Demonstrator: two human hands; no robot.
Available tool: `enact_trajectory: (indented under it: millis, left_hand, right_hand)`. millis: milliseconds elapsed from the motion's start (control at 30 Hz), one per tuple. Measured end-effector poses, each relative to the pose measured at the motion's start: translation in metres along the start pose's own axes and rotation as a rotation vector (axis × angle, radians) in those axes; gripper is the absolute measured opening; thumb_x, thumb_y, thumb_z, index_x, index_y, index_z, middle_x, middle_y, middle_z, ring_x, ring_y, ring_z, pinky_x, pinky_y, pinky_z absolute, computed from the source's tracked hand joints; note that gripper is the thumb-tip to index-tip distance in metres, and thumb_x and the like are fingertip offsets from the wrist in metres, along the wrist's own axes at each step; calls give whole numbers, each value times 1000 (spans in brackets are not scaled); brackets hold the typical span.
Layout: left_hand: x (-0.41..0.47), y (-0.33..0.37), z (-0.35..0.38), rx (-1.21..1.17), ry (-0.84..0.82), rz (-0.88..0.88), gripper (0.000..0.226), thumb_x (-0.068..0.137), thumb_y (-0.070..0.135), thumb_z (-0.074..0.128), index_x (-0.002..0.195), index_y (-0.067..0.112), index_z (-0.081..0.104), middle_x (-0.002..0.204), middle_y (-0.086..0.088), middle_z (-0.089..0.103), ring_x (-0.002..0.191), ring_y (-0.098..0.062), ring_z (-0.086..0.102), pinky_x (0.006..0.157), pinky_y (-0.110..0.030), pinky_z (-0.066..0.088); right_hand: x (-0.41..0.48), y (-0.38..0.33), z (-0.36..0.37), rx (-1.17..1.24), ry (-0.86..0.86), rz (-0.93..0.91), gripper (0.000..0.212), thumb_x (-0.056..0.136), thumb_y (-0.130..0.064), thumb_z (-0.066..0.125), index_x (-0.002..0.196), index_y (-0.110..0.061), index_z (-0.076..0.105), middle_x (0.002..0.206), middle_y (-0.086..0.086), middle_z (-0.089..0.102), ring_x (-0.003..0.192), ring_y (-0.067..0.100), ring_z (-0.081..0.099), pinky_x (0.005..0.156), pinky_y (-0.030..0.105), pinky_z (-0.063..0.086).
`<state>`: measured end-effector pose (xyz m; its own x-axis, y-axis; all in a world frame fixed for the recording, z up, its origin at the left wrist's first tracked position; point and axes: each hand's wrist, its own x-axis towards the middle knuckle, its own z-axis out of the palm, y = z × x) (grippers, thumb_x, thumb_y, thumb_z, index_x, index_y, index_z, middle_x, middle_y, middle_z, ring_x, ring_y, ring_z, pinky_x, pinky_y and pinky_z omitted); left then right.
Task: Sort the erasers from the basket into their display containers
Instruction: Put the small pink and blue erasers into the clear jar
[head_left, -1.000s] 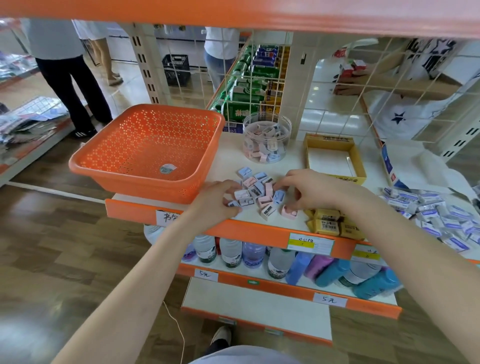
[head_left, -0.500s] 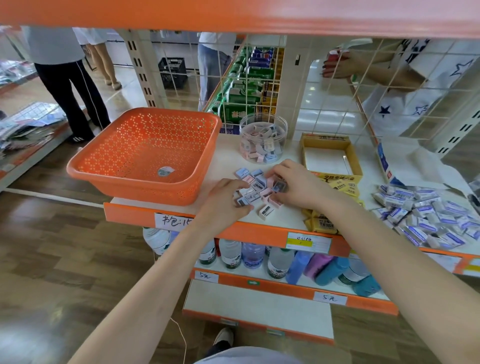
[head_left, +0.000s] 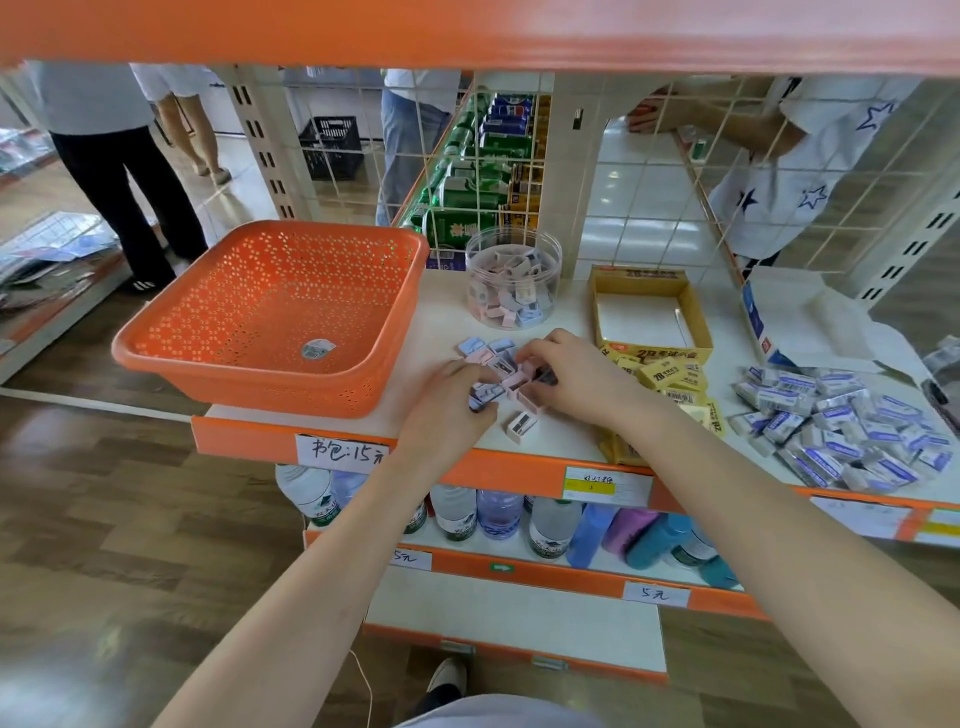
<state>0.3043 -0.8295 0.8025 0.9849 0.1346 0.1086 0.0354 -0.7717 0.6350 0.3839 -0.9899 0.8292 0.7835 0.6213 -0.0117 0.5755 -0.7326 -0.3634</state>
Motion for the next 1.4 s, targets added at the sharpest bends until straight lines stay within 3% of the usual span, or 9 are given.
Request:
enact_trajectory:
  millis: [233, 400, 533, 600, 767, 967, 1100, 1267, 1400]
  left_hand:
    - [-3, -1, 2, -23, 72, 21, 26, 86, 18, 64, 112, 20, 63, 118, 4, 53, 106, -12, 51, 78, -13, 33]
    - [-2, -2, -5, -75, 54, 14, 36, 83, 28, 70, 118, 25, 59, 123, 6, 48, 111, -10, 48, 87, -14, 33]
    - [4, -13, -17, 98, -108, 21, 57, 80, 39, 69, 132, 34, 46, 138, 11, 37, 127, -11, 35, 104, -27, 29]
    - [6, -18, -21, 190, -177, 15, 63, 79, 42, 70, 136, 35, 42, 142, 11, 33, 130, -13, 32, 106, -28, 23]
    - [5, -15, -20, 108, -172, -1, 48, 83, 28, 70, 128, 24, 55, 136, 5, 41, 120, -14, 46, 99, -22, 34]
    - [3, -3, -15, 142, -86, 7, 42, 86, 28, 67, 125, 19, 58, 133, 4, 43, 118, -11, 46, 77, -6, 22]
    - [2, 2, -9, 104, -58, -18, 40, 84, 29, 70, 121, 18, 59, 126, 4, 42, 111, -11, 47, 78, -10, 27]
    - [1, 0, -11, 81, -61, -17, 35, 82, 23, 70, 115, 18, 62, 114, 10, 41, 107, -7, 45, 80, -11, 28]
    - [-2, -4, -16, 100, -47, 20, 30, 82, 21, 69, 111, 19, 64, 112, 7, 53, 97, -4, 45, 77, -14, 30]
  right_hand:
    - [2, 4, 0, -18, 28, -15, 34, 90, -24, 56, 124, -22, 57, 113, 4, 53, 103, 20, 53, 80, 22, 37]
    - [2, 7, -9, -45, -42, -13, 41, 86, -24, 53, 127, -30, 55, 119, 3, 54, 110, 25, 50, 91, 40, 46]
    - [-1, 9, -23, -26, -208, -24, 54, 84, -18, 57, 136, -30, 46, 126, 5, 50, 114, 23, 50, 96, 36, 43]
    - [-2, 10, -26, -43, -258, -36, 58, 84, -18, 59, 139, -29, 42, 126, 5, 50, 114, 23, 50, 94, 31, 41]
    - [-1, 10, -19, -60, -187, -32, 58, 81, -14, 60, 135, -31, 45, 116, 4, 52, 107, 22, 52, 90, 37, 45]
    - [-2, 10, -14, -52, -115, -37, 43, 80, -21, 64, 121, -30, 52, 105, 3, 53, 97, 22, 53, 83, 37, 46]
    - [-3, 8, -15, -56, -131, -46, 41, 78, -25, 70, 115, -30, 53, 105, 0, 49, 94, 19, 52, 83, 37, 47]
    - [-5, 9, -15, -55, -151, -74, 24, 80, -24, 69, 101, -32, 62, 107, 0, 51, 94, 18, 53, 85, 34, 46]
    - [-5, 10, -16, -46, -134, -67, 20, 81, -22, 67, 98, -31, 65, 104, 0, 54, 95, 18, 54, 83, 32, 44]
